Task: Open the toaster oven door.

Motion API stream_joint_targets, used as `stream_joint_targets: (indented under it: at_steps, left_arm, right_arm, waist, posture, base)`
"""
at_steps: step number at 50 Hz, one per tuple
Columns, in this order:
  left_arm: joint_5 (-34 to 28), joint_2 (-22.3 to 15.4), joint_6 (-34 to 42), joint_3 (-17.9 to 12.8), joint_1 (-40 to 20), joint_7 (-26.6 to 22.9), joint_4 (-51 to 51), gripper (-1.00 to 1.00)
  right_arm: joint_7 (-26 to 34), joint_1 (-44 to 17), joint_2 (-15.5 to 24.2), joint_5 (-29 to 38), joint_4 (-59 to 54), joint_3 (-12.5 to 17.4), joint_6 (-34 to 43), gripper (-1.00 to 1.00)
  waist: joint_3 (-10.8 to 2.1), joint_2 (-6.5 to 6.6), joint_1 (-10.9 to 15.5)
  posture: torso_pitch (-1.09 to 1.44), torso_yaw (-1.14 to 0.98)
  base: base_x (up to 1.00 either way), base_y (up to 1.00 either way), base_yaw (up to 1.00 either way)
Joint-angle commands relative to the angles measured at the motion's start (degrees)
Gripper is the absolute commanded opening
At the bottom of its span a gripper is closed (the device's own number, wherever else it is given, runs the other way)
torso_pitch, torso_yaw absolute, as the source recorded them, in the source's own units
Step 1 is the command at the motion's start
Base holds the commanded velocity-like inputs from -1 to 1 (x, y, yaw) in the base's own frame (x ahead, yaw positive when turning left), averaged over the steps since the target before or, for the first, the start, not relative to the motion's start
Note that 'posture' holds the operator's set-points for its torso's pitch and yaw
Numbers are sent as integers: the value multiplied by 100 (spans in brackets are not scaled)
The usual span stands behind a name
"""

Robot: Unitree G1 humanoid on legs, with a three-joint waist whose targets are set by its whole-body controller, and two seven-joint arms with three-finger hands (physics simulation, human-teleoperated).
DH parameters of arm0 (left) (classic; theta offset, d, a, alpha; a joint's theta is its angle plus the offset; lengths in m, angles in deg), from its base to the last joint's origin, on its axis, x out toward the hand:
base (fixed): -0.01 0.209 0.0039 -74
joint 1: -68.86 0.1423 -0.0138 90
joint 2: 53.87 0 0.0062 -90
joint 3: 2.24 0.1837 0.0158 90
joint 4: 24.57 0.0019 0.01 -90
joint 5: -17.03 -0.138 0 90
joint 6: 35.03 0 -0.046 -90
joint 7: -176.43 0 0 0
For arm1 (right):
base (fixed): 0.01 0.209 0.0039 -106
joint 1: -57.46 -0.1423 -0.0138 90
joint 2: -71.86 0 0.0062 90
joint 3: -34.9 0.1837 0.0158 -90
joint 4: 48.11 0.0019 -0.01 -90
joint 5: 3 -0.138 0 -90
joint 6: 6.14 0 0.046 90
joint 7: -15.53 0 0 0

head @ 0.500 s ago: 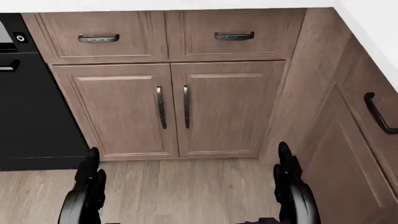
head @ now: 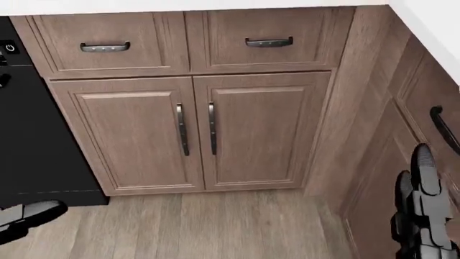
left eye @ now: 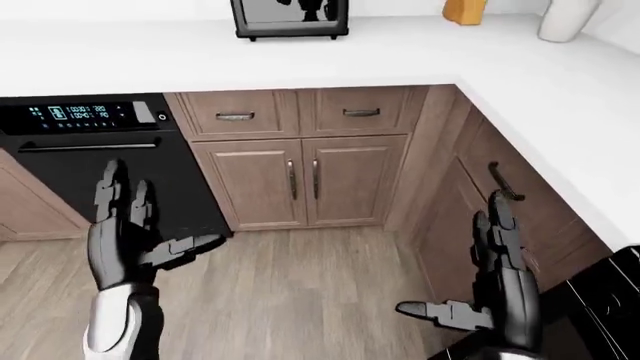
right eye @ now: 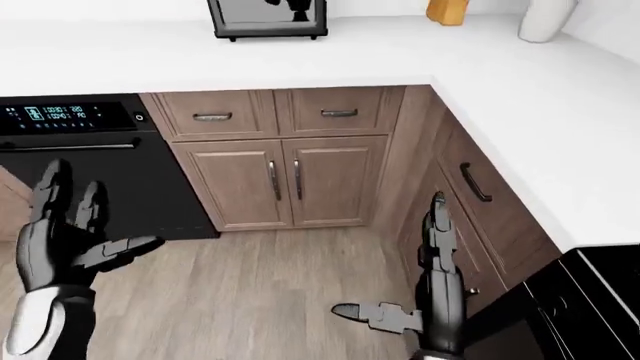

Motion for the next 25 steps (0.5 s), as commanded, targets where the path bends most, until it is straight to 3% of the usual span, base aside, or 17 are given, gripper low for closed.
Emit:
stream_joint_targets:
  at_steps: [1,3,5,6,8,10,15,16,17,18,20,21,22,25]
  left_arm:
    - [-152,43,-90,233,1,-88,17,100]
    - [-162,41,-88,215,9,-104,-4,100]
    - [-146,41,-86,188,-3,-105,-6,100]
    - [-164,40,-100,196,-11,-105,20,100]
    - [-188,43,-120,220,-20,-111,60,100]
    - [-191,56,-109,236,25,-130,-14,100]
    - [-201,78,-104,251,46,-159,-45,100]
    - [-200,76,-98,244,37,-159,-36,100]
    - [-197,80,-90,247,46,-167,-51,100]
    - [-197,85,-85,253,53,-175,-61,100]
    - [-224,95,-107,269,58,-186,-52,100]
    - [-227,96,-109,270,52,-189,-40,100]
    - [-225,95,-104,270,49,-193,-35,100]
    - [-255,107,-129,291,72,-209,-44,100]
  right_arm:
    - [-55,-50,-8,119,41,77,139,100]
    - [-27,-108,-22,120,-43,134,170,100]
    - [7,-123,-39,126,-75,148,159,100]
    - [18,-152,-45,134,-108,154,169,100]
    - [26,-202,-44,196,-202,145,171,100]
    - [34,-196,-51,212,-194,140,186,100]
    - [19,-180,-57,257,-227,126,175,100]
    - [18,-187,-54,262,-235,130,182,100]
    - [21,-222,-50,254,-308,137,156,100]
    - [19,-248,-50,251,-351,144,149,100]
    - [27,-270,-50,248,-367,119,146,100]
    - [86,-249,-14,235,-334,71,26,100]
    - [76,-214,-11,293,-276,14,39,100]
    - [55,-282,10,307,-382,-4,53,100]
  waist:
    - [2,-8,-25]
    - [-80,48,-21]
    - [137,-247,-27]
    - [163,-370,-38]
    - [120,-398,-82]
    - [182,-346,-107]
    - [222,186,-148]
    - [162,383,-139]
    - [61,693,-92]
    - [129,400,-40]
    - [190,345,-17]
    - [220,191,5]
    - [134,274,-36]
    - [111,237,-40]
  posture:
    - [0,0]
    - [0,0]
    - [0,0]
    - [0,0]
    - [0,0]
    - [0,0]
    - [0,0]
    - [0,0]
    - [0,0]
    - [0,0]
    - [0,0]
    - [0,0]
    - [0,0]
    - [0,0]
  base:
    - [0,0,0]
    - [0,14,0]
    - [0,82,0]
    - [0,91,0]
    - [0,91,0]
    - [0,84,0]
    - [0,59,0]
    - [0,59,0]
    - [0,59,0]
    - [0,59,0]
    - [0,59,0]
    - [0,0,0]
    - [0,0,0]
    - [0,0,0]
